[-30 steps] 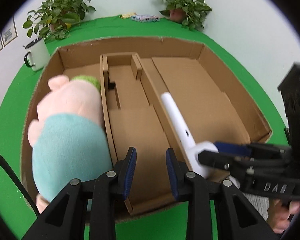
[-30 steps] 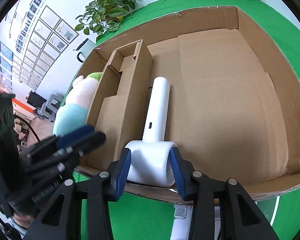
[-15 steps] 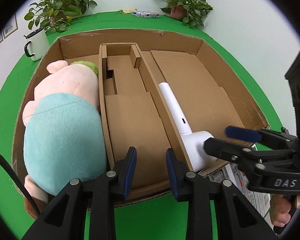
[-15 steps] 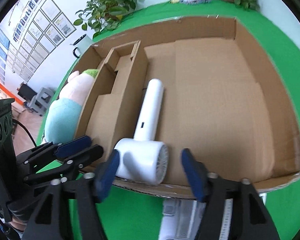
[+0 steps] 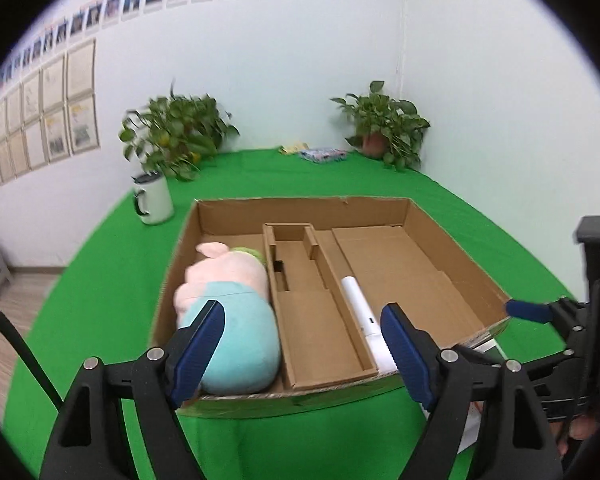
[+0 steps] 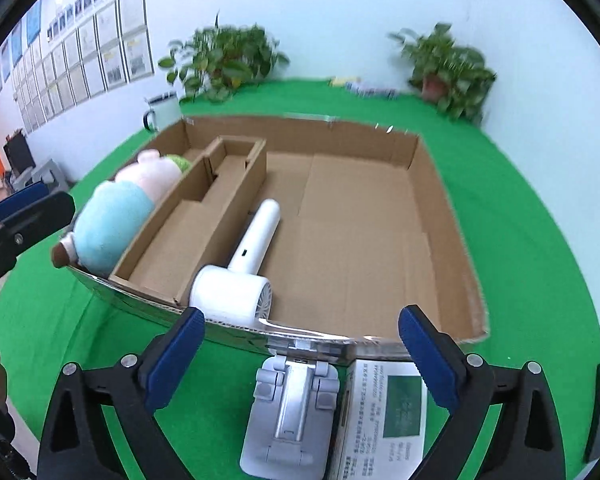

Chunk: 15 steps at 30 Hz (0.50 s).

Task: Organize objects
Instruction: 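Move the left gripper toward the white phone stand on the table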

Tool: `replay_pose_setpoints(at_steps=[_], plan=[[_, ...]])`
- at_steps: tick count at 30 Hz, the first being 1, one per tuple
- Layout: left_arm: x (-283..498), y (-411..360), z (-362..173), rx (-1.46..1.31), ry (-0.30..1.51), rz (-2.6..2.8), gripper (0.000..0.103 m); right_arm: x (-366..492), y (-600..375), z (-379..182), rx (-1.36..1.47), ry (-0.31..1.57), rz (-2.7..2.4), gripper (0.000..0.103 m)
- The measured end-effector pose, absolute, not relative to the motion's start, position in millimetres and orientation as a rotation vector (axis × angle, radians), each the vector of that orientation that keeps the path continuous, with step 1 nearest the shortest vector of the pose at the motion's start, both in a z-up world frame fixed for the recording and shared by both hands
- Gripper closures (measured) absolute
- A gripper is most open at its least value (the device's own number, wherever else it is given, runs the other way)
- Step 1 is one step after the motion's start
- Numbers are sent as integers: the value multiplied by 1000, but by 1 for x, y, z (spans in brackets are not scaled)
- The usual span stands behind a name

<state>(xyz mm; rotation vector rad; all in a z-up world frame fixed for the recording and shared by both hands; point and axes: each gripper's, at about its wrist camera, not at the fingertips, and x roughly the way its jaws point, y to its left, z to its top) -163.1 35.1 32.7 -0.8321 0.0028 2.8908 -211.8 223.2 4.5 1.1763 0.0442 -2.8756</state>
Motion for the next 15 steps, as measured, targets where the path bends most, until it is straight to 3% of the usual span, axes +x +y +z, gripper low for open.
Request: replay_pose_setpoints(at_steps=[8,15], plan=[[-140,40,8,-829,-75,2900,23,-167,220,-1,1022,43,-2900,4],[-125,51,-6,-808,26,2908,23,-154,223,-14,1076,64,-2900,4]])
